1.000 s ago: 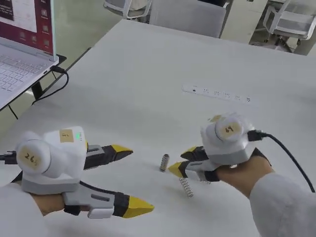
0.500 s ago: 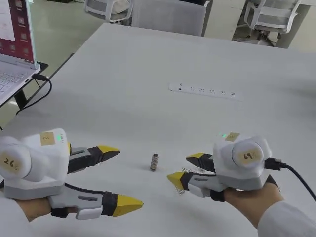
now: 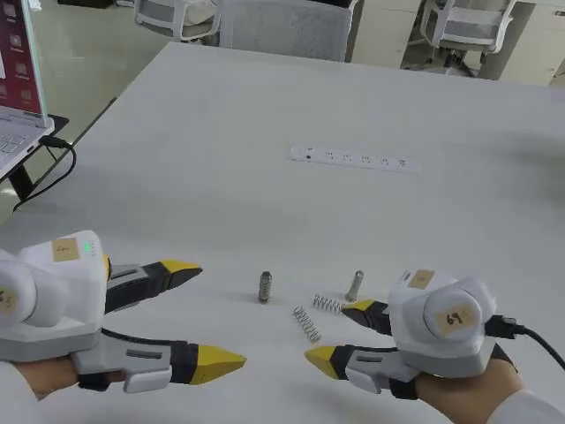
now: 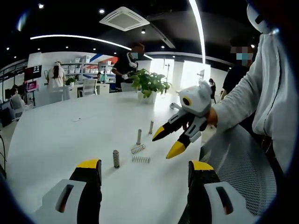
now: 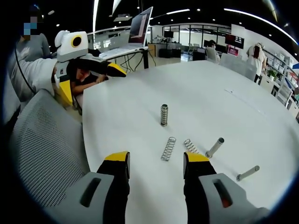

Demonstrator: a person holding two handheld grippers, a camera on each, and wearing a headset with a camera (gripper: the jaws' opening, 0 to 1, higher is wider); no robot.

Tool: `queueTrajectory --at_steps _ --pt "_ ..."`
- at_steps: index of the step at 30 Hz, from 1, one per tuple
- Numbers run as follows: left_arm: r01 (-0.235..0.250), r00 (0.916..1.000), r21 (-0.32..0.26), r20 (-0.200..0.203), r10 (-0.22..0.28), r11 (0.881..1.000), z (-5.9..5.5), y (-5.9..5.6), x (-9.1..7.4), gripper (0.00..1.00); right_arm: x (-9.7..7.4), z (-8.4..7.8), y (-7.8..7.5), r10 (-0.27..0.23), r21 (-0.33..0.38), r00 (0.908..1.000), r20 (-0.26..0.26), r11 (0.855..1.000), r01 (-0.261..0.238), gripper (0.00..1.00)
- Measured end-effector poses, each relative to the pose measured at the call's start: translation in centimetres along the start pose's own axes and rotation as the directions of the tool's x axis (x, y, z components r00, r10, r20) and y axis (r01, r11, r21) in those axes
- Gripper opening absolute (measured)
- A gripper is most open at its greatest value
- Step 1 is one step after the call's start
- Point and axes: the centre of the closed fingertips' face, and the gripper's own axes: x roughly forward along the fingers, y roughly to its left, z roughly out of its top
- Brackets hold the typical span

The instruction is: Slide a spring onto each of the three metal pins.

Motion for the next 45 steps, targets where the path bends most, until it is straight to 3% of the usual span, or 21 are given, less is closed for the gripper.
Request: queueTrajectory --at_steps 5,15,23,32,38,45 --pt "-0.001 1.0 -0.004 0.001 0.001 1.0 0.0 -0.1 0.0 0.72 1.0 -0.6 -0.5 -0.024 0.004 0.9997 -0.007 1.0 0.024 0.43" --pt "-0.005 1.0 -0.014 -0.003 0.005 1.0 -0.3 0.0 0.0 0.71 3.4 -1.5 -2.1 -0.058 0.083 0.9979 -0.029 0.995 0.061 0.36" --pt "-0.005 1.0 -0.021 -0.008 0.004 1.0 -0.5 0.0 0.1 0.71 4.6 -1.9 -2.0 -0.064 0.103 0.997 -0.043 0.992 0.069 0.31" --pt "0.004 0.9999 -0.022 -0.009 -0.004 1.0 -0.5 -0.2 0.3 0.7 5.2 -2.1 -1.8 -0.076 0.089 0.9953 -0.06 0.993 0.081 0.23" --pt "0.008 0.9999 -0.02 -0.009 -0.008 1.0 -0.5 -0.3 0.3 0.69 5.3 -2.8 -1.8 -0.097 0.041 0.9908 -0.094 0.994 0.102 0.11" --pt "0.012 0.9999 -0.02 -0.012 -0.012 1.0 -0.6 -0.5 0.4 0.68 5.0 -3.0 -2.2 -0.1 0.035 0.9898 -0.102 0.994 0.104 0.08"
